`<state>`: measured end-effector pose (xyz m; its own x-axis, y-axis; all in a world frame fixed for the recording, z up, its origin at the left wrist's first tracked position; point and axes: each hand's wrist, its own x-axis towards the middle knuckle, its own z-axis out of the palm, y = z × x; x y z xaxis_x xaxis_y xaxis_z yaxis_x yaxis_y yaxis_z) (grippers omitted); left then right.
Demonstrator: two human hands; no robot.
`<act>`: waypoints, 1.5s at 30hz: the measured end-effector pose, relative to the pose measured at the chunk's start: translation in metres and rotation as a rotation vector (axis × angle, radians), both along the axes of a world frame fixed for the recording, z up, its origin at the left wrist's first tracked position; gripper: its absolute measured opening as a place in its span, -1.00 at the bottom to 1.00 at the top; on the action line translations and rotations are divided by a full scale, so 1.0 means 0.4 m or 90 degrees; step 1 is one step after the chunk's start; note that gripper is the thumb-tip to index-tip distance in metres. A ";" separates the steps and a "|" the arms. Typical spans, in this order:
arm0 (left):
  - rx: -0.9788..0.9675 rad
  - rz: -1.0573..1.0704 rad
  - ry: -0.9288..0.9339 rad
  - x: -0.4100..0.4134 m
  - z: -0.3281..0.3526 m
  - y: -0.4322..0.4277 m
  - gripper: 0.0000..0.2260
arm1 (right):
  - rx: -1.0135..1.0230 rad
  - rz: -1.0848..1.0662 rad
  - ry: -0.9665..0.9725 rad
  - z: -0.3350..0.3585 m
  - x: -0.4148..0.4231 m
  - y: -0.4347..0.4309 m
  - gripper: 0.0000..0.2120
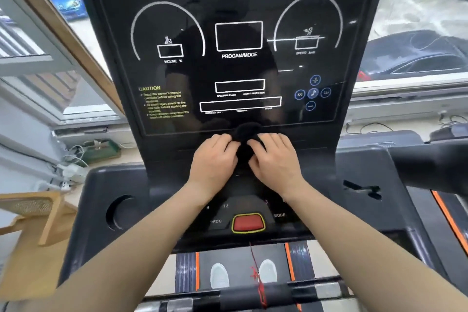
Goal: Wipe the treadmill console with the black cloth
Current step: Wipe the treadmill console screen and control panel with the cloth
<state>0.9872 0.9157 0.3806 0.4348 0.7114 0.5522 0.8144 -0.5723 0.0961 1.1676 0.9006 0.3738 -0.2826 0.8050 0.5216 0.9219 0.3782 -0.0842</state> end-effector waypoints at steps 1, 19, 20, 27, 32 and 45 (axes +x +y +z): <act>-0.002 -0.010 -0.001 0.039 -0.002 0.003 -0.81 | 0.004 -0.014 -0.001 0.001 0.044 -0.002 -0.72; -0.028 -0.037 0.009 0.049 -0.002 0.005 -0.76 | -0.030 -0.097 -0.029 0.029 0.000 0.000 -0.89; -0.028 -0.019 0.009 0.008 0.000 -0.001 -0.76 | -0.038 -0.080 -0.046 0.034 -0.045 0.007 -0.90; -0.056 0.137 0.013 -0.254 0.013 -0.033 -0.84 | -0.078 0.014 -0.139 0.085 -0.341 0.027 -0.95; 0.005 0.272 -0.081 -0.381 0.038 -0.059 -0.81 | -0.103 0.077 -0.154 0.134 -0.506 0.029 -0.75; -0.118 0.174 -0.028 -0.184 -0.017 -0.046 -0.52 | 0.065 0.153 -0.313 0.060 -0.183 0.087 -0.57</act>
<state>0.9137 0.8971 0.3739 0.1925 0.8888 0.4160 0.9279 -0.3028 0.2175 1.0945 0.9356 0.3976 -0.6823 0.6399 0.3536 0.7297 0.5668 0.3824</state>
